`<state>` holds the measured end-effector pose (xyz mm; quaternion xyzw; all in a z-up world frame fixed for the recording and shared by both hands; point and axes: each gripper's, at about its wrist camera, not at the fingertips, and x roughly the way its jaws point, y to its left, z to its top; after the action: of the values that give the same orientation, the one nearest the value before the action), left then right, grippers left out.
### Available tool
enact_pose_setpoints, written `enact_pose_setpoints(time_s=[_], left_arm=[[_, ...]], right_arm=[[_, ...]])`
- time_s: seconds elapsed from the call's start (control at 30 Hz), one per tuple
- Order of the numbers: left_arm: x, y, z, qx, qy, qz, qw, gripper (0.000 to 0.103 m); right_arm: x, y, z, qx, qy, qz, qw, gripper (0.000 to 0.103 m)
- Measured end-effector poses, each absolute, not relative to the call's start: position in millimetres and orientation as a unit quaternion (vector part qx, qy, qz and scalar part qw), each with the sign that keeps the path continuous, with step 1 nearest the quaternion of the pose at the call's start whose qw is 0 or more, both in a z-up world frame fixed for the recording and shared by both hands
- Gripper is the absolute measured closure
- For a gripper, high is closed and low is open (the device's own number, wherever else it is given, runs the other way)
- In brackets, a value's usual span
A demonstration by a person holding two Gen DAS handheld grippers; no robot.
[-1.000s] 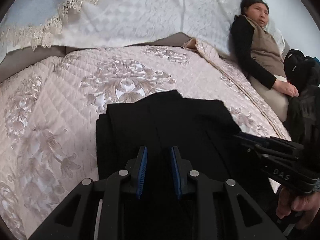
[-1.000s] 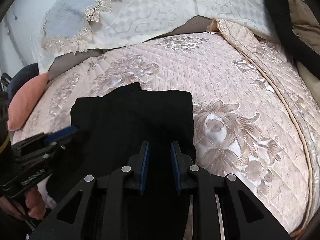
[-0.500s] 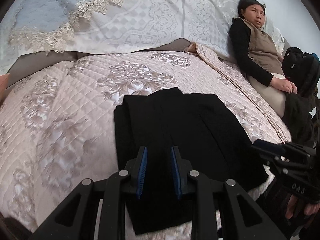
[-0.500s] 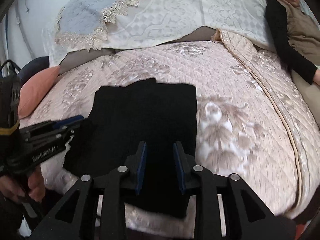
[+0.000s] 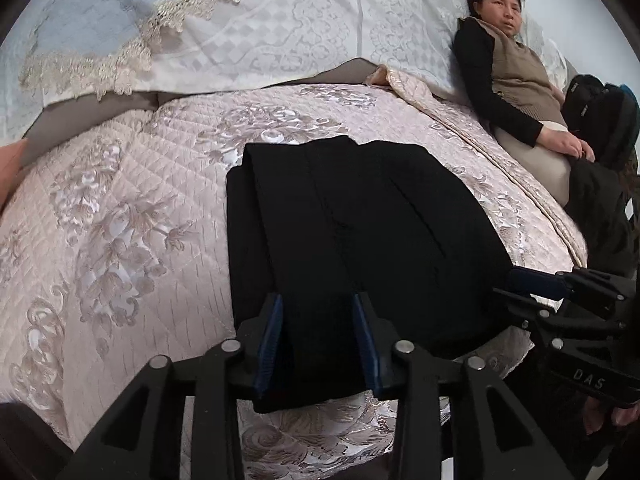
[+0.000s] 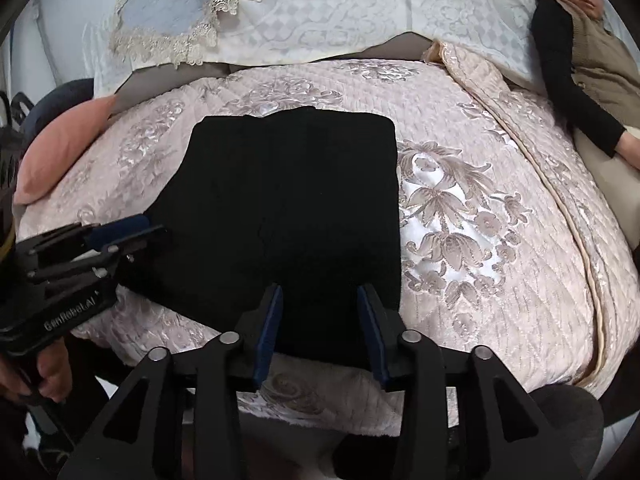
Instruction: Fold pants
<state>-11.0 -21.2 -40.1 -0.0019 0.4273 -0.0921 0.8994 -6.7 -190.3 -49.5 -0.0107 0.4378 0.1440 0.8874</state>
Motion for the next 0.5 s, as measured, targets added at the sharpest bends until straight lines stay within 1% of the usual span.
enact_pose_setpoints(time_s=[0.23, 0.33, 0.5], left_arm=[[-22, -16, -41, -0.013, 0.420, -0.101, 0.902, 0.063], [-29, -9, -42, -0.027, 0.421, -0.101, 0.901, 0.059], [-37, 8, -33, -0.046, 0.417, -0.095, 0.903, 0.059]], right_arm=[[-14, -183, -51, -0.042, 0.433, 0.140, 0.889, 0.057], [-18, -182, -49, -0.050, 0.434, 0.139, 0.889, 0.057], [-23, -193, -41, -0.031, 0.432, 0.143, 0.890, 0.057]])
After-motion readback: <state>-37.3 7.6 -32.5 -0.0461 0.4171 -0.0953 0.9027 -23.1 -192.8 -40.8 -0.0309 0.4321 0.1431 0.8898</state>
